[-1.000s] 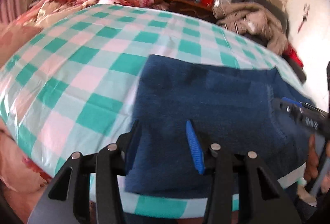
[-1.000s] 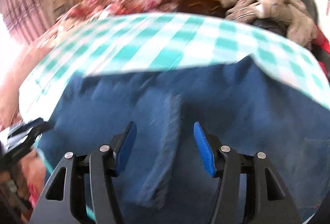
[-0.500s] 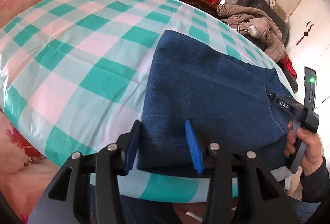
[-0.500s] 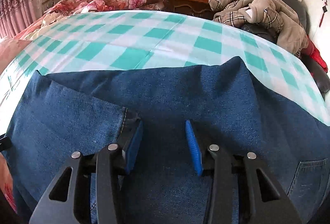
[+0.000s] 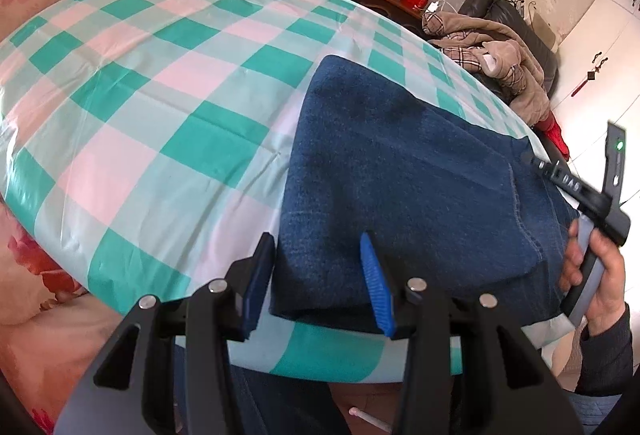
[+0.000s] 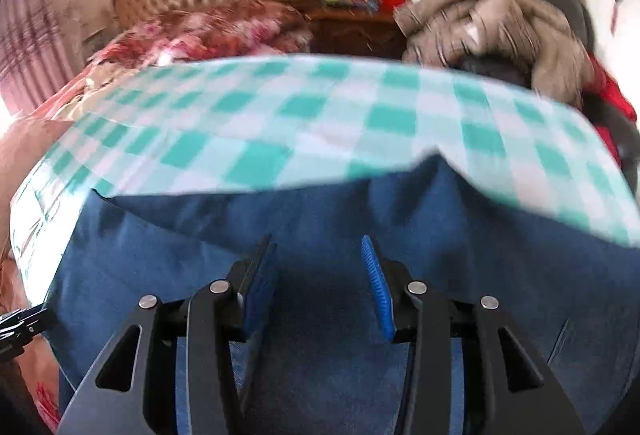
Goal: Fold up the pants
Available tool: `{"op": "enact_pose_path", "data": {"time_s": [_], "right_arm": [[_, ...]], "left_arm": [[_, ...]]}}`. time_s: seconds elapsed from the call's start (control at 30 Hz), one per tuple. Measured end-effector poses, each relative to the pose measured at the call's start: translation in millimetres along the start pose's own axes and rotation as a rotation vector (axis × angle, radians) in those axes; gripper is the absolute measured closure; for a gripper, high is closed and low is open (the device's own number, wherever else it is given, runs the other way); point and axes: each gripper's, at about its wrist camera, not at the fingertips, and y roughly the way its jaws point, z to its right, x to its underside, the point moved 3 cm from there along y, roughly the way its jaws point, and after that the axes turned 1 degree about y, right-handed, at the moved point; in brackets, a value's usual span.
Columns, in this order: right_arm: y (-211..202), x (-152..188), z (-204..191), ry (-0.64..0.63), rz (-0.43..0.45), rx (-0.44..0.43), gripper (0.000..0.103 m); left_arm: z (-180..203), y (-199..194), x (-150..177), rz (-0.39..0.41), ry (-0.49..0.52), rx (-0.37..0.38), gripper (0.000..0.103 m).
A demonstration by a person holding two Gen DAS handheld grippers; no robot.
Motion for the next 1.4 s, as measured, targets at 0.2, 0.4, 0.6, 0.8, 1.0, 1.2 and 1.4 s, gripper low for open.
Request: {"op": "enact_pose_path", "data": {"time_s": [0.2, 0.4, 0.6, 0.8, 1.0, 1.2, 1.4], "right_arm": [[22.0, -5.1, -24.3, -0.14, -0.058, 0.03, 0.062], [45.6, 10.9, -11.6, -0.13, -0.115, 0.08, 0.063], [45.1, 14.6, -12.2, -0.14, -0.094, 0.092, 0.063], [44.5, 14.4, -11.3, -0.132, -0.093, 0.086, 0.063], [45.4, 11.6, -9.3, -0.124, -0.116, 0.087, 0.054], [6.8, -17.6, -8.7, -0.019, -0.099, 0.056, 0.05], [2.8, -39.3, -123.3, -0.19, -0.236, -0.193, 0.04]], "left_arm": [[-3.2, -2.6, 2.6, -0.005, -0.023, 0.024, 0.059], [-6.9, -6.3, 4.3, -0.008, -0.049, 0.052, 0.071], [-10.3, -8.2, 4.3, -0.005, -0.079, 0.061, 0.066], [-11.5, -7.8, 6.6, -0.02, -0.088, 0.077, 0.073], [-4.3, -19.2, 3.7, 0.007, -0.068, 0.101, 0.085], [4.8, -28.2, 1.5, 0.035, -0.033, 0.082, 0.086], [11.6, -32.3, 1.7, 0.063, -0.011, 0.052, 0.087]]}}
